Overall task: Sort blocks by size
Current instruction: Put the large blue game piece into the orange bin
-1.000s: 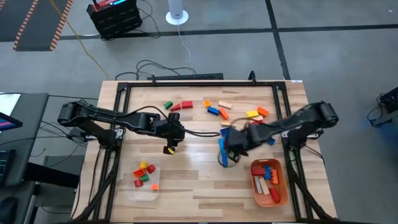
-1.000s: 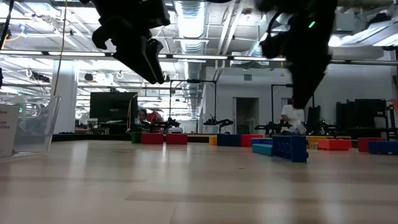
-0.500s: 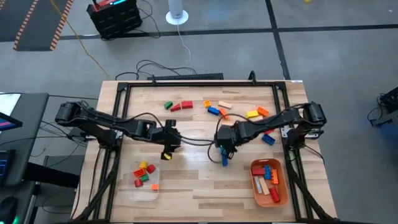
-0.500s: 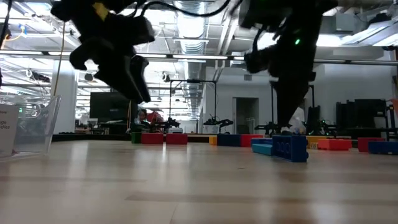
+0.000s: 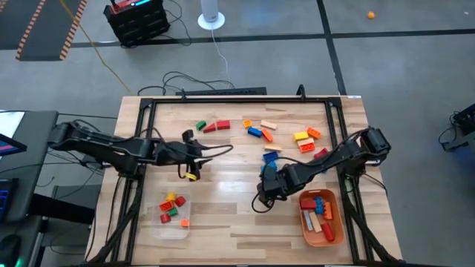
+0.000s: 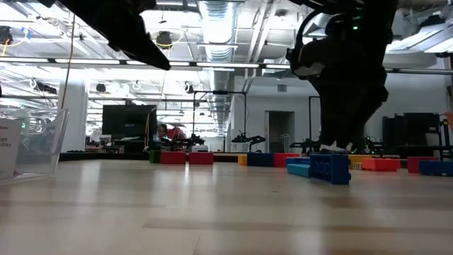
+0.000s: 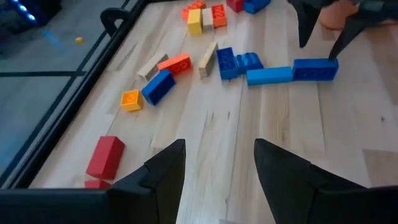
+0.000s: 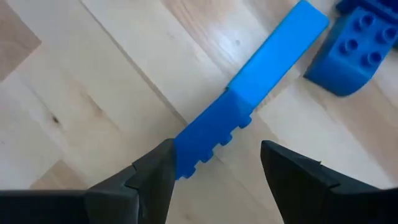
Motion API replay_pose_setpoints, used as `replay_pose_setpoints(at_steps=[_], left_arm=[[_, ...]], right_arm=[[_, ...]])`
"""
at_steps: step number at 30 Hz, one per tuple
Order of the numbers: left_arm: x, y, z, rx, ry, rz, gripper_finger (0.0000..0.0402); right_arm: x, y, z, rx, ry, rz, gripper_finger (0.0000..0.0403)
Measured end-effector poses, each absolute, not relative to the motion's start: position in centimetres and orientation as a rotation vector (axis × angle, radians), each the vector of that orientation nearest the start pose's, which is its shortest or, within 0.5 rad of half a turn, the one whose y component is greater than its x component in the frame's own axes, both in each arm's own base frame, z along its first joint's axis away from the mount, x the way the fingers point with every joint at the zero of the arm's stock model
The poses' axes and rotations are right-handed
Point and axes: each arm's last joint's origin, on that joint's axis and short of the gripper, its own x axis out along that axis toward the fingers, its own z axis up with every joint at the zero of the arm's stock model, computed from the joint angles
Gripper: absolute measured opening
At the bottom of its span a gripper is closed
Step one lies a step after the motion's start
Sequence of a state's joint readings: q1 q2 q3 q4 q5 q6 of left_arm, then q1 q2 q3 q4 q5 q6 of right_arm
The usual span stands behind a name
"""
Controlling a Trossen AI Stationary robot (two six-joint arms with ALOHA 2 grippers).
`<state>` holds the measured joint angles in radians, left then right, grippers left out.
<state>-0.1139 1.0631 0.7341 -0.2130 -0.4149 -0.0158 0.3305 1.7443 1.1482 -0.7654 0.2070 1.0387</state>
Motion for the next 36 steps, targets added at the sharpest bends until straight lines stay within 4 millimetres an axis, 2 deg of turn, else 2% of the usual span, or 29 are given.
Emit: replay_pose_setpoints(at_steps=[5,12,20,31,36], left_arm=[[21.4,-1.3,26.8,0.095,0.526,0.306,0.0184],[21.6,-1.4,25.9,0.085,0.586,0.307,0.0184],[21.6,-1.5,25.9,0.091,0.593,0.298,0.0184],[21.5,-1.5,25.7,0.108,0.614,0.294,0.0184],[21.3,-1.5,25.5,0.106,0.640,0.298,0.0184]], right_arm=[[31.4,9.7,17.2,0.536,1.192,-0.577,0.0262],[32.6,9.6,15.3,0.481,1.250,-0.594,0.0263],[32.6,9.5,15.5,0.429,1.263,-0.560,0.0263],[31.3,10.0,19.4,0.398,1.146,-0.511,0.0254],[29.5,11.1,21.3,0.389,1.156,-0.473,0.0254]])
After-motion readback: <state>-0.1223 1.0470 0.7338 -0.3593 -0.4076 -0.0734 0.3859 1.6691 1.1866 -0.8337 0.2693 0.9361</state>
